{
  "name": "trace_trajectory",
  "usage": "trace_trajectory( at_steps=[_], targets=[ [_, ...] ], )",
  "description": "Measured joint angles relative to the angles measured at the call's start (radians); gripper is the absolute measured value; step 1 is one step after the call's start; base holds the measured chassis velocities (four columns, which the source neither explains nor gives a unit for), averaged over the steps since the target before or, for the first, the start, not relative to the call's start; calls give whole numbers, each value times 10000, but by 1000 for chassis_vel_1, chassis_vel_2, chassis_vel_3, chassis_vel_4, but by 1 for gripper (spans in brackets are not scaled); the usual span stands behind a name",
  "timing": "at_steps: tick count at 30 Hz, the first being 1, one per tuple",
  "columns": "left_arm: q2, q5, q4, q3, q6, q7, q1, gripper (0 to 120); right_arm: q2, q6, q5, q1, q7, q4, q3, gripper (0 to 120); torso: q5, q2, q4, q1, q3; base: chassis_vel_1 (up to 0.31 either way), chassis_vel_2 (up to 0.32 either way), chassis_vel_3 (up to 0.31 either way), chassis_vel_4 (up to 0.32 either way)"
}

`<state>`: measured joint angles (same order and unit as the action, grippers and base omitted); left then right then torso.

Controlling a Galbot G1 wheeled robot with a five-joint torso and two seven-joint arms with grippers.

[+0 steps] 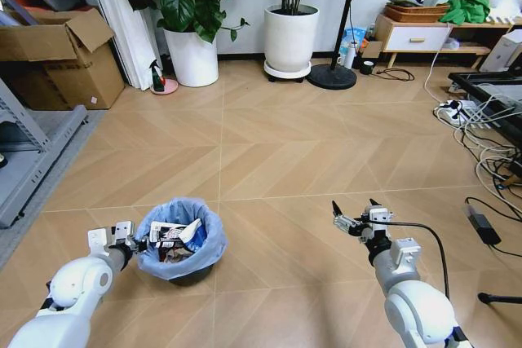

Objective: Pick up the trash bin and place the garbage on the floor into it.

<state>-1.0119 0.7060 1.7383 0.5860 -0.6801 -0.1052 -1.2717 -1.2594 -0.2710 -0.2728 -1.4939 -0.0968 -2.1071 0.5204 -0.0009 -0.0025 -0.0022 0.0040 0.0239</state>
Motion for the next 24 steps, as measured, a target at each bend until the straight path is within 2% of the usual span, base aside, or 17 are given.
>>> trace_trajectory(
  at_steps=[2,5,6,9,10,13,14,17,24],
  targets=[
    [3,-7,29,0,4,0,-7,39,-2,0,0,-1,0,0,0,100,0,0,0,0,0,0,0,0,0],
    [11,-20,215,10,14,1,-62,55,5,0,-10,-18,0,7,40,100,0,0,-1,0,0,0,0,0,0],
    [11,-20,215,10,14,1,-62,55,5,0,-10,-18,0,7,40,100,0,0,-1,0,0,0,0,0,0],
    [40,-4,411,45,11,-2,-126,69,10,0,-41,-7,0,33,55,100,0,0,-1,0,0,0,0,0,0],
    [40,-4,411,45,11,-2,-126,69,10,0,-41,-7,0,33,55,100,0,0,-1,0,0,0,0,0,0],
    [96,43,606,148,0,-12,-223,84,5,0,-64,28,0,72,45,100,0,0,-1,0,0,0,0,0,0],
    [96,43,606,148,0,-12,-223,84,5,0,-64,28,0,72,45,100,0,0,-1,0,0,0,0,0,0],
    [136,114,777,257,-10,-40,-313,97,-2,5,-80,58,-1,112,35,100,0,0,0,0,0,0,0,0,0],
    [186,338,1150,389,-36,-152,-464,100,7,9,-119,64,-7,112,59,100,0,0,-1,0,0,0,0,0,0]
  ],
)
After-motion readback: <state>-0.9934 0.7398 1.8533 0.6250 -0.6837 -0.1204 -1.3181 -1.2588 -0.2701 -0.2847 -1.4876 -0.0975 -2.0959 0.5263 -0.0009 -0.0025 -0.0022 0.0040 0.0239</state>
